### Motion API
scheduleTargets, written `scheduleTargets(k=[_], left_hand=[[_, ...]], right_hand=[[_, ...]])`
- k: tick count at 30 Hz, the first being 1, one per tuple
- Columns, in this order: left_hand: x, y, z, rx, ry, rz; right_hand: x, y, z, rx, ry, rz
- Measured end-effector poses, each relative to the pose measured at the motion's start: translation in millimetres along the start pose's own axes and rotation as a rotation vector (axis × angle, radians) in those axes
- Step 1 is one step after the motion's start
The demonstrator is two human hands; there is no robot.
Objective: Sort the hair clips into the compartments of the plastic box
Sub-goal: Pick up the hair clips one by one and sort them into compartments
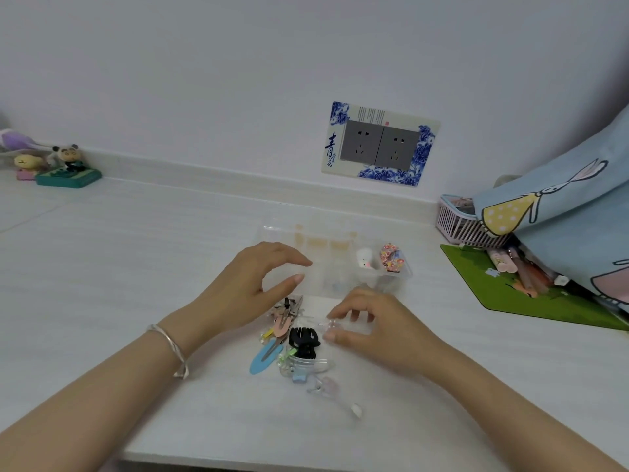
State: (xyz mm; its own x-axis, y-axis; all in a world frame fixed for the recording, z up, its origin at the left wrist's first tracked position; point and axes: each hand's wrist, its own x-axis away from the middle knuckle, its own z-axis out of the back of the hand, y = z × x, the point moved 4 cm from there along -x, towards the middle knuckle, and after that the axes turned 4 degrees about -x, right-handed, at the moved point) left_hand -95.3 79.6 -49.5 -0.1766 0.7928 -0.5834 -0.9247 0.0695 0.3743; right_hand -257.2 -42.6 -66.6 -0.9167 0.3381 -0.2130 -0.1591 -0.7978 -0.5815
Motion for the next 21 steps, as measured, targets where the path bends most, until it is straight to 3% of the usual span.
scheduleTargets(k=[7, 11, 14, 21], left_hand=[[1.9, -1.3, -1.0, 0.001, 0.008, 0.006], [1.0, -1.8, -1.7, 0.009, 0.005, 0.014], [0.9, -2.5, -1.7, 0.001, 0.004, 0.011], [1.5, -0.9, -0.9, 0.003, 0.011, -0.008]], right_hand=[[7.0, -3.9, -1.2, -0.221, 0.096, -0.035], [-5.1, -18.5, 32.9, -0.308, 0.305, 0.055], [-24.2, -22.2, 62.9, -0.188, 0.462, 0.074], [-67.2, 4.9, 48.0, 0.016, 0.275, -0.147]])
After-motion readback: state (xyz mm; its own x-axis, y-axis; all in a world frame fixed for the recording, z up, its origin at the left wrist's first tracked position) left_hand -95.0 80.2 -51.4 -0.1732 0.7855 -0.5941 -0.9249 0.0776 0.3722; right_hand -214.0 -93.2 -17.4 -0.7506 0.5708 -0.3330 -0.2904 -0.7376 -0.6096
